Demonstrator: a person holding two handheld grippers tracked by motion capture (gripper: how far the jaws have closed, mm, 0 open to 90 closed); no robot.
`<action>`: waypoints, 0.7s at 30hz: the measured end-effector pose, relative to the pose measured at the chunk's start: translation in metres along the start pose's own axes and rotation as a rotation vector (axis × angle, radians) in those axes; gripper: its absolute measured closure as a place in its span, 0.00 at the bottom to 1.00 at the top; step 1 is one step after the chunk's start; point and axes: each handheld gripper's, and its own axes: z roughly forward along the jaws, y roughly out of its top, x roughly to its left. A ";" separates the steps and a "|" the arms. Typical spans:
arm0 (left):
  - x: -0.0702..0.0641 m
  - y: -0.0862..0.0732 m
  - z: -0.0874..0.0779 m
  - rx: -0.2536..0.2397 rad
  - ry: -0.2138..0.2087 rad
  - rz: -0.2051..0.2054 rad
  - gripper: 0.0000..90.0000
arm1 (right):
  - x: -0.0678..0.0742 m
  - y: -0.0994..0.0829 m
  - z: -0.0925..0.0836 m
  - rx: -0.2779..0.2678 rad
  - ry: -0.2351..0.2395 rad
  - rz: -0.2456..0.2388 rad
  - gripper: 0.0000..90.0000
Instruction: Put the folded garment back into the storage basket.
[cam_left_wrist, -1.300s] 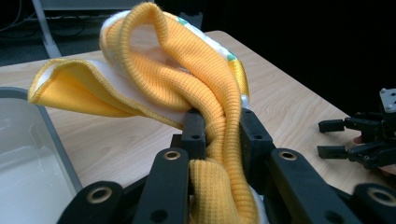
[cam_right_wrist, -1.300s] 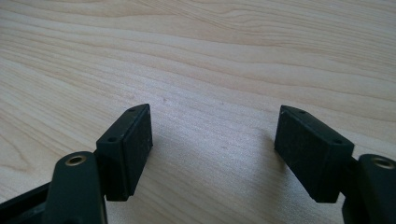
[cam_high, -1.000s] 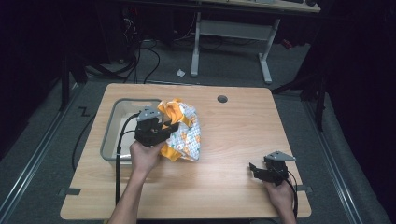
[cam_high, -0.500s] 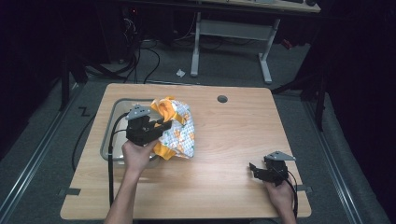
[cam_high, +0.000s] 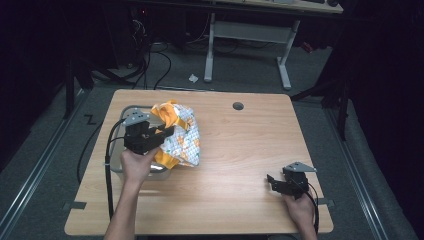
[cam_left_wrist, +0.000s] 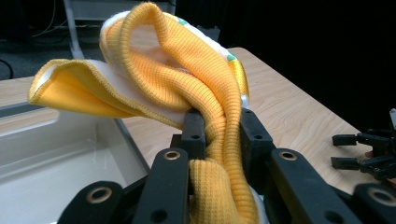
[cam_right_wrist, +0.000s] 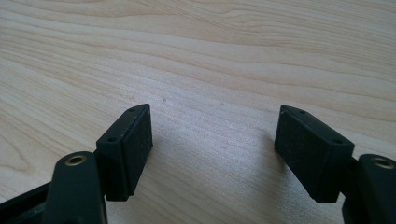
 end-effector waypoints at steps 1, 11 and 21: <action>0.001 0.000 -0.001 0.002 0.004 -0.002 0.84 | 0.000 0.000 0.000 0.000 0.000 0.000 0.31; 0.009 0.001 -0.012 -0.001 0.034 -0.002 0.84 | 0.000 0.000 0.000 0.000 0.000 0.000 0.31; 0.019 0.004 -0.019 -0.009 0.036 -0.014 0.84 | 0.000 0.000 0.000 -0.001 -0.001 0.000 0.31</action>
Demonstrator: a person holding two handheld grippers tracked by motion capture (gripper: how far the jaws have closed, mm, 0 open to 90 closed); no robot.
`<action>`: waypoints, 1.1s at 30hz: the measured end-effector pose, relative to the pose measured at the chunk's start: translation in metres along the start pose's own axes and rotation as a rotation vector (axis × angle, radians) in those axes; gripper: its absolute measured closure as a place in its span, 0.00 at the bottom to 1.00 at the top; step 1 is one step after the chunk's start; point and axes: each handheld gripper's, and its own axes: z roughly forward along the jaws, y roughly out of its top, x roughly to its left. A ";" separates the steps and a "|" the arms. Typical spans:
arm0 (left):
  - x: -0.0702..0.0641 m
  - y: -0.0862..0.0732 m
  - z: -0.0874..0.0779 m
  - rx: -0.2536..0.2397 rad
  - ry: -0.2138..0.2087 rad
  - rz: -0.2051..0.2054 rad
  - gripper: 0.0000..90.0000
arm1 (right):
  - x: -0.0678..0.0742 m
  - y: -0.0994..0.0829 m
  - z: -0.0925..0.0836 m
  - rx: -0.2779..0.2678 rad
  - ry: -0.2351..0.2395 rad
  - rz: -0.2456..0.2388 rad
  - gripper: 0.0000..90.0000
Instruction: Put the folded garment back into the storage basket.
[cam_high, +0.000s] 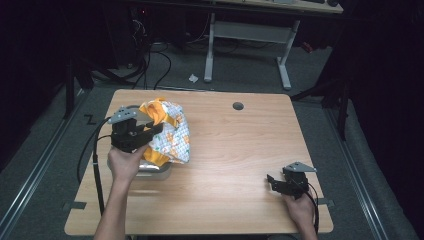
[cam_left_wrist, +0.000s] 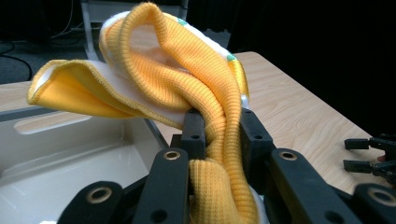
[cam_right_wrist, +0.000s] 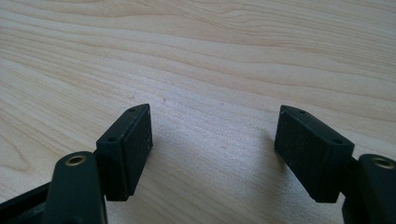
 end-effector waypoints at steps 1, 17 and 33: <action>0.001 0.001 -0.001 0.003 0.004 0.003 0.84 | 0.000 0.000 0.000 0.000 0.000 0.001 0.31; 0.015 0.000 -0.014 0.000 0.057 0.003 0.84 | 0.000 0.000 0.000 0.000 0.000 0.000 0.31; 0.034 -0.007 -0.009 0.050 0.065 -0.014 0.84 | 0.000 0.000 0.000 0.000 0.000 0.001 0.31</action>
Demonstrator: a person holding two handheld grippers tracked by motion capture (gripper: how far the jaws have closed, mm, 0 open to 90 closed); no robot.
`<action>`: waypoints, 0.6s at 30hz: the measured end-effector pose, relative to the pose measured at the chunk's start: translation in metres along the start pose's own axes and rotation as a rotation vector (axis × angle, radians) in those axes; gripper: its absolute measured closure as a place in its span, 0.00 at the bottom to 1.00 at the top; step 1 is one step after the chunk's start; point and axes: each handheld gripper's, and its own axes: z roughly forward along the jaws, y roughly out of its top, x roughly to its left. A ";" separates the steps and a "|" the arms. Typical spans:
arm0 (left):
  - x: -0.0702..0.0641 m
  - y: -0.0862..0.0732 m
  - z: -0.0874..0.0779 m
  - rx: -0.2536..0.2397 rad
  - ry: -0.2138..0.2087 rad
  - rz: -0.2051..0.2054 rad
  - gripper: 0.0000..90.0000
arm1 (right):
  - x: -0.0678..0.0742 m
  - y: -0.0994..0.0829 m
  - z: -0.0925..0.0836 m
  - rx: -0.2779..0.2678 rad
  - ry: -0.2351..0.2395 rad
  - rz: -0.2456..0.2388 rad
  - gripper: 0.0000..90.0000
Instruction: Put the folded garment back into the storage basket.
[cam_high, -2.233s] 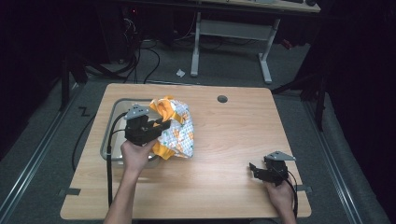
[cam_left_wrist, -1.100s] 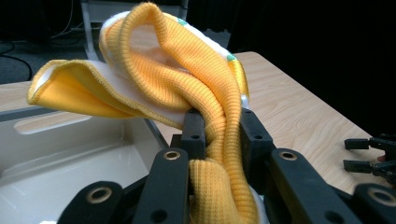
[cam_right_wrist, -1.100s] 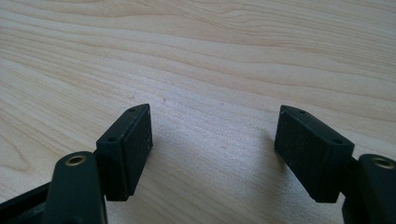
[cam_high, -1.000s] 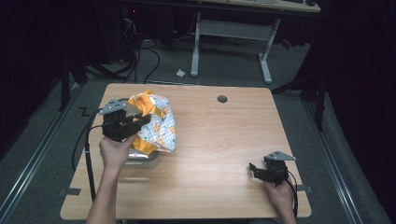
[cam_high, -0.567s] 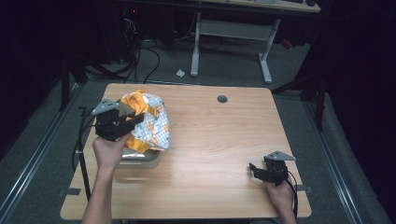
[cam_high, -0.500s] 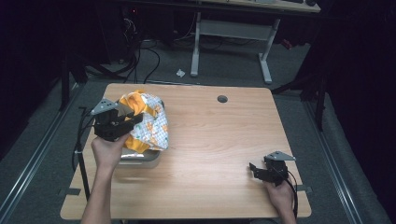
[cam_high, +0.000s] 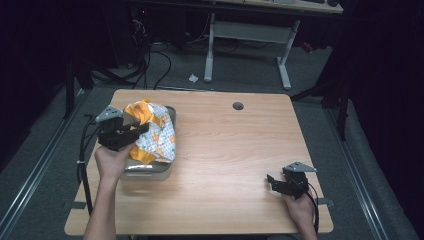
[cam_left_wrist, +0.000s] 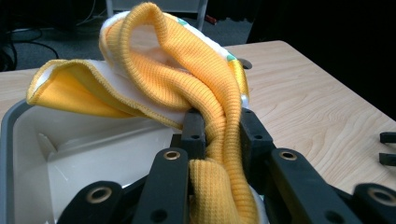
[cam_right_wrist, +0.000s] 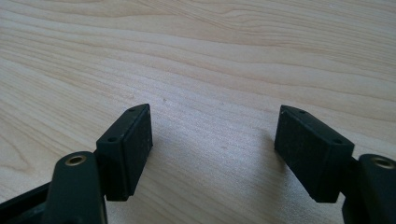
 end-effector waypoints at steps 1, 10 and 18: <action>0.001 -0.001 0.001 0.003 -0.002 -0.001 0.84 | 0.000 0.000 0.000 0.000 0.000 0.000 0.31; 0.010 -0.007 0.009 0.031 0.019 -0.015 0.84 | 0.000 0.000 0.000 0.000 0.000 0.000 0.31; 0.020 -0.012 0.014 0.053 0.033 -0.039 0.84 | 0.000 0.000 0.000 0.000 0.000 0.000 0.31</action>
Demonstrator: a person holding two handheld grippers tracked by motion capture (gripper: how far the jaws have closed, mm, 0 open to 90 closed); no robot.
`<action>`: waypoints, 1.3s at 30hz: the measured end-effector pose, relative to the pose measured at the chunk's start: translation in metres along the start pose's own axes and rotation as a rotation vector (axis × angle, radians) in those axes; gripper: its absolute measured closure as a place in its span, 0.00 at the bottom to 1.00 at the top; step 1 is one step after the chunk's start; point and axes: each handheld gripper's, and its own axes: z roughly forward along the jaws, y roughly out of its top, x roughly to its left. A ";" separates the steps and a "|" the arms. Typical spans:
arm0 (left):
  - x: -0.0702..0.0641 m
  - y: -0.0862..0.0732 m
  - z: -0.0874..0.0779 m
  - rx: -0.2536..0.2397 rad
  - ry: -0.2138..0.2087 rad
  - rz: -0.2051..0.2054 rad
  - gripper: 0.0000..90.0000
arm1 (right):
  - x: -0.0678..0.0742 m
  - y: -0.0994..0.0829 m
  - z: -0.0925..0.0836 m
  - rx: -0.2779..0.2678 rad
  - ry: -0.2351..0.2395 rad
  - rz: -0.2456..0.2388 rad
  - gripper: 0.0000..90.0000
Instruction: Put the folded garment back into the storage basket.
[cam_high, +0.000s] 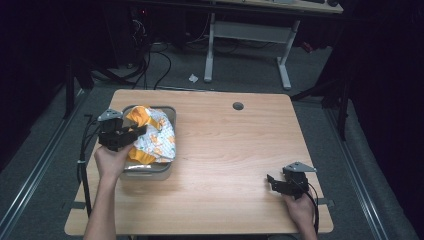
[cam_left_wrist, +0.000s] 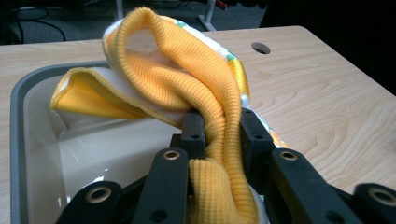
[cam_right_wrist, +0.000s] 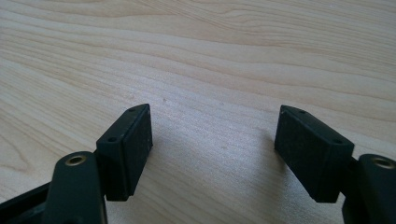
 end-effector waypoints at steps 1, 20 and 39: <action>0.001 -0.001 0.001 0.002 0.005 -0.001 0.84 | 0.000 0.000 0.000 0.000 0.000 0.000 0.31; 0.010 -0.012 0.017 0.040 0.033 -0.020 0.83 | 0.000 0.000 0.000 0.000 0.000 0.000 0.31; 0.013 -0.017 0.037 0.099 0.093 -0.002 0.83 | 0.000 0.000 0.000 0.001 0.000 0.001 0.31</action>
